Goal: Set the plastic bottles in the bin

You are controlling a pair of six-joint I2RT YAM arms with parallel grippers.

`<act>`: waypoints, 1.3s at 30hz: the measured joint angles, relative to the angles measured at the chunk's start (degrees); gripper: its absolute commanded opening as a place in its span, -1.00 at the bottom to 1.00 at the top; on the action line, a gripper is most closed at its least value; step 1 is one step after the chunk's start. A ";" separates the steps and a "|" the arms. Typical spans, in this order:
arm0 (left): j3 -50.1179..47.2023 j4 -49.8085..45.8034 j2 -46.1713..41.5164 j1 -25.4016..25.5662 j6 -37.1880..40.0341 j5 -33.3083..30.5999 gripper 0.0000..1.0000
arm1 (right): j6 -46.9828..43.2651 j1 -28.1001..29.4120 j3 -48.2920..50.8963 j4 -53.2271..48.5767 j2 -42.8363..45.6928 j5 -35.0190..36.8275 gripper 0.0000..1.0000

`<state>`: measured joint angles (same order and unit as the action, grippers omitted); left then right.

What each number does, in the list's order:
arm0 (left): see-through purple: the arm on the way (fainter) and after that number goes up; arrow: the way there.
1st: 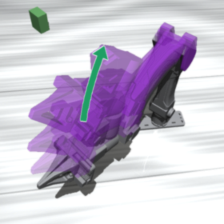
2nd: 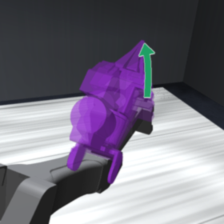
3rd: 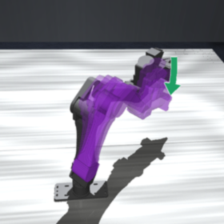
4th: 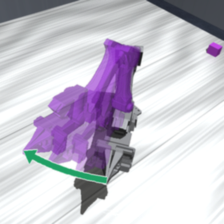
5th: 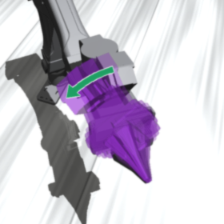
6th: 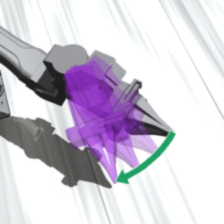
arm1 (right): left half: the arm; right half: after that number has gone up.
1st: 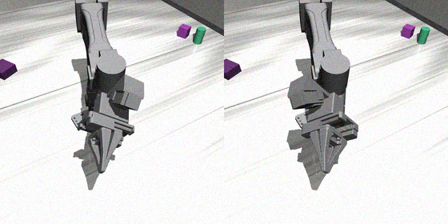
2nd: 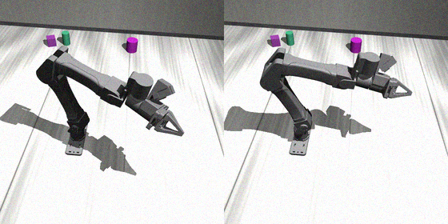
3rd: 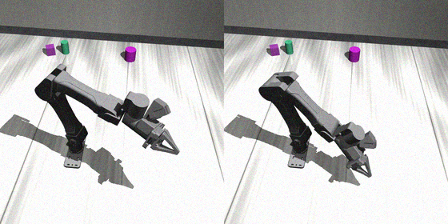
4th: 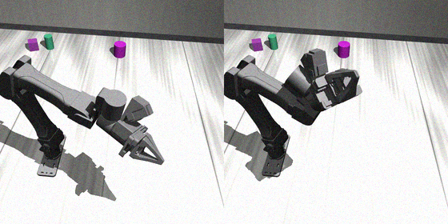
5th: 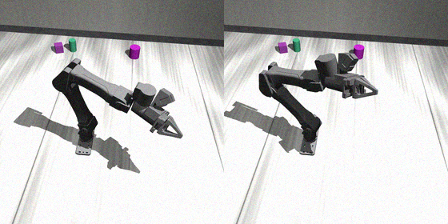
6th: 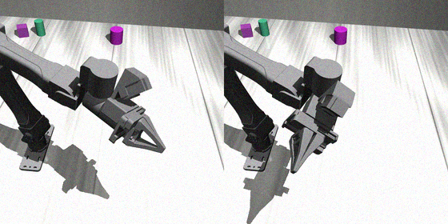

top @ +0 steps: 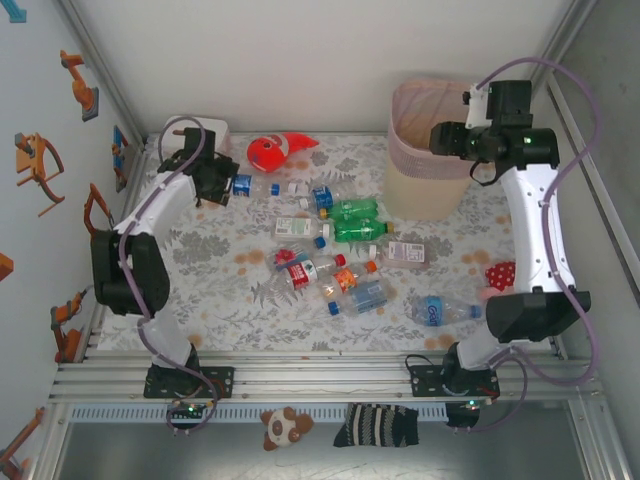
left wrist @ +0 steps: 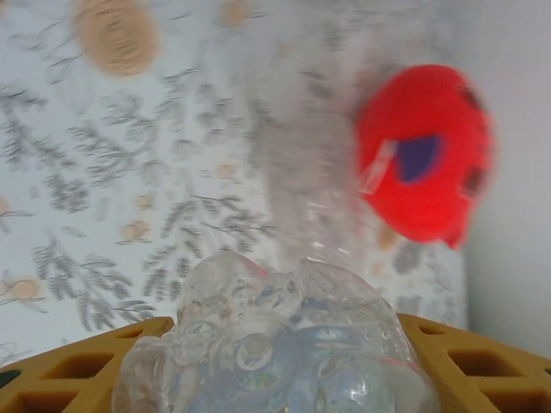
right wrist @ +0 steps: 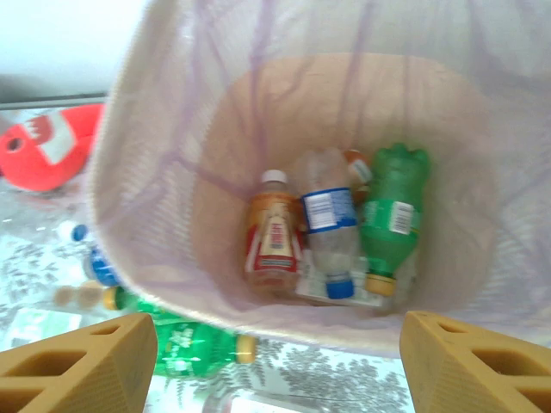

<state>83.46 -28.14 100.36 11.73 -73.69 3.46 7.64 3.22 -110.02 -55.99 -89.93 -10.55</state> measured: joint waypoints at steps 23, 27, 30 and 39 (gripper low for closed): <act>-12.04 40.26 -20.94 9.70 35.30 29.31 0.04 | 2.23 15.76 19.93 32.30 13.55 -34.62 0.48; -14.03 47.76 -22.73 10.01 36.48 36.39 0.00 | 1.29 19.61 19.91 34.12 13.53 -37.81 0.54; -14.67 52.89 -23.67 10.27 36.92 41.29 -0.01 | 0.59 22.05 19.87 34.47 13.42 -39.10 0.63; -13.66 56.70 -25.55 14.51 42.18 53.00 -0.01 | -2.60 27.39 15.28 33.27 9.44 -41.29 0.82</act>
<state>69.80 28.56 74.81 26.24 -31.51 56.47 5.04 30.61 -94.74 -22.72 -80.49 -51.83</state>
